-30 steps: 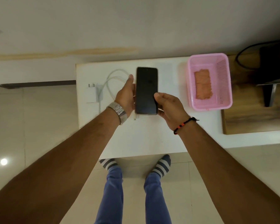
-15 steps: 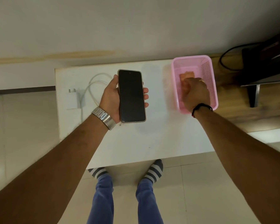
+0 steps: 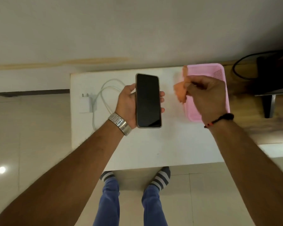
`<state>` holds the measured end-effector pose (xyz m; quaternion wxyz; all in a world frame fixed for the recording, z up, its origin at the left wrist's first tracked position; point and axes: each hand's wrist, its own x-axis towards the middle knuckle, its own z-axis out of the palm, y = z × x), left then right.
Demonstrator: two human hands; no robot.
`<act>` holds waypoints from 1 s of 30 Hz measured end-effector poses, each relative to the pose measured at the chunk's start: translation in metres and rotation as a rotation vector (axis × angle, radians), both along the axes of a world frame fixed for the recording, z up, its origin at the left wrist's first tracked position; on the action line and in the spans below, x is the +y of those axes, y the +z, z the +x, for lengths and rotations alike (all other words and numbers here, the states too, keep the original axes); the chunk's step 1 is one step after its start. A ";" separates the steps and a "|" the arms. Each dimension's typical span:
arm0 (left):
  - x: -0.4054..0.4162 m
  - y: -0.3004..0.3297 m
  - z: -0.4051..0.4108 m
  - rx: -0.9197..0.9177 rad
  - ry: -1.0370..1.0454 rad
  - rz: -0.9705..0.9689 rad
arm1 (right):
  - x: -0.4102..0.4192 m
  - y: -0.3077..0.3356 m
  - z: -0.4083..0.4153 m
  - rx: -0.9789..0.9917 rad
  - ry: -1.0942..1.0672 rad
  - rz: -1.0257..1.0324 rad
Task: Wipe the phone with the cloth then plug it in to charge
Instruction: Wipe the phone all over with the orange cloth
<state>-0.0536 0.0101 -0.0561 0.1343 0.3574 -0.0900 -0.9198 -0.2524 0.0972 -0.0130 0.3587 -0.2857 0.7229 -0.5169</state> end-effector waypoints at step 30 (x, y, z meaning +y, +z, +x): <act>0.003 0.057 0.007 -0.020 0.072 -0.006 | -0.003 0.094 0.100 0.711 0.723 0.197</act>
